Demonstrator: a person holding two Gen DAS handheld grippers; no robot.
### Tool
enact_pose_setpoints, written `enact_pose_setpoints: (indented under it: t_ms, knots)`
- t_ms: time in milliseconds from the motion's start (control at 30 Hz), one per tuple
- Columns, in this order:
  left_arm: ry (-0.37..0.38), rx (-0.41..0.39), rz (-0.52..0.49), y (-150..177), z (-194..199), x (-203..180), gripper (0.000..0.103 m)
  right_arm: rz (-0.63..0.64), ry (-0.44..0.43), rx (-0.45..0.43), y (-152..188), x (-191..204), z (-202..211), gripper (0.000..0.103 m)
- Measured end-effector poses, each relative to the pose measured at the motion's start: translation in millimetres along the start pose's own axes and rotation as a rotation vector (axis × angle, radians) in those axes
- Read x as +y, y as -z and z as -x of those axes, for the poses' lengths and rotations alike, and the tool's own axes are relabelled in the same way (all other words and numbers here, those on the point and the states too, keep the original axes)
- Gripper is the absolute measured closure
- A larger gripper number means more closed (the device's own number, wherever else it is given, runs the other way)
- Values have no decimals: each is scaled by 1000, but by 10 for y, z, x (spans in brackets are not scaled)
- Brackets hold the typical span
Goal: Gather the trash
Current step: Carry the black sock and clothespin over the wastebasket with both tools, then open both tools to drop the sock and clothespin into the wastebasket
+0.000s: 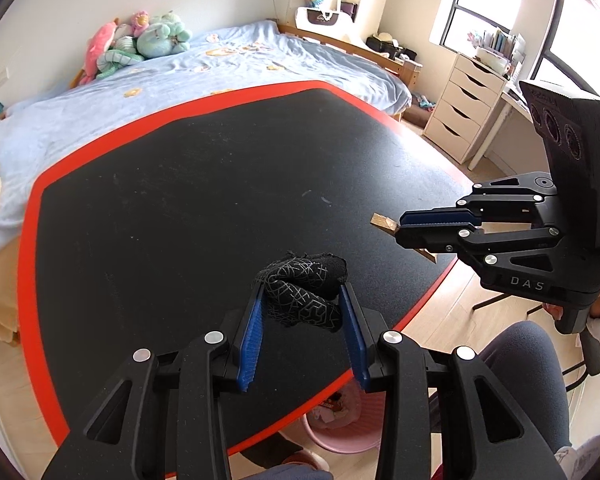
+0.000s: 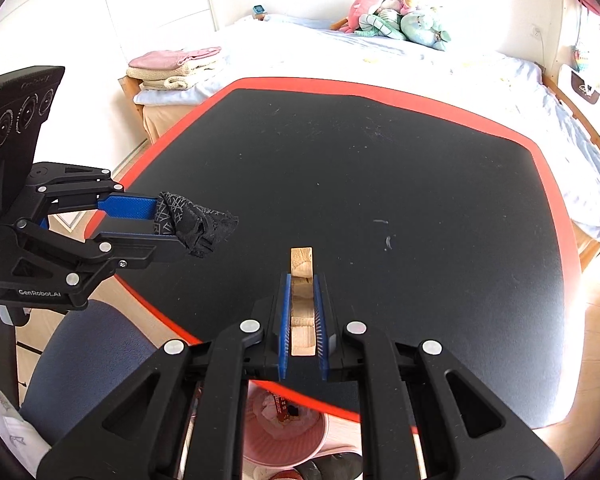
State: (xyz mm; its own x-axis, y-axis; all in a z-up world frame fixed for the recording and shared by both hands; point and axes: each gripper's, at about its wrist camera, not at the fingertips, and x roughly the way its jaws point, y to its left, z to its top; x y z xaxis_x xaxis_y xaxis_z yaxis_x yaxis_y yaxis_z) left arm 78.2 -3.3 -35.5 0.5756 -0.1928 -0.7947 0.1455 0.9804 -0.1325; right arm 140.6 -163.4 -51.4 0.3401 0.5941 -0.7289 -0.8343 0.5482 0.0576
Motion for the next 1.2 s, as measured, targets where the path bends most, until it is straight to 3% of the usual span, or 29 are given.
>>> enact_pose_setpoints:
  t_ms: [367, 700, 1067, 1167, 1200]
  knots:
    - [52, 28, -62, 339, 165, -400, 67, -44, 26, 0, 663, 303, 502, 92]
    - [101, 80, -100, 612, 134, -684, 67, -99, -3, 57, 1165, 443, 548, 92]
    - [121, 107, -120, 753, 138, -796, 66, -109, -34, 70, 1245, 475, 514, 92]
    - [127, 104, -122, 752, 135, -810, 63, -107, -24, 68, 1260, 448, 521, 89]
    - [123, 107, -122, 758, 125, -818, 55, -106, -16, 73, 1272, 443, 518, 87]
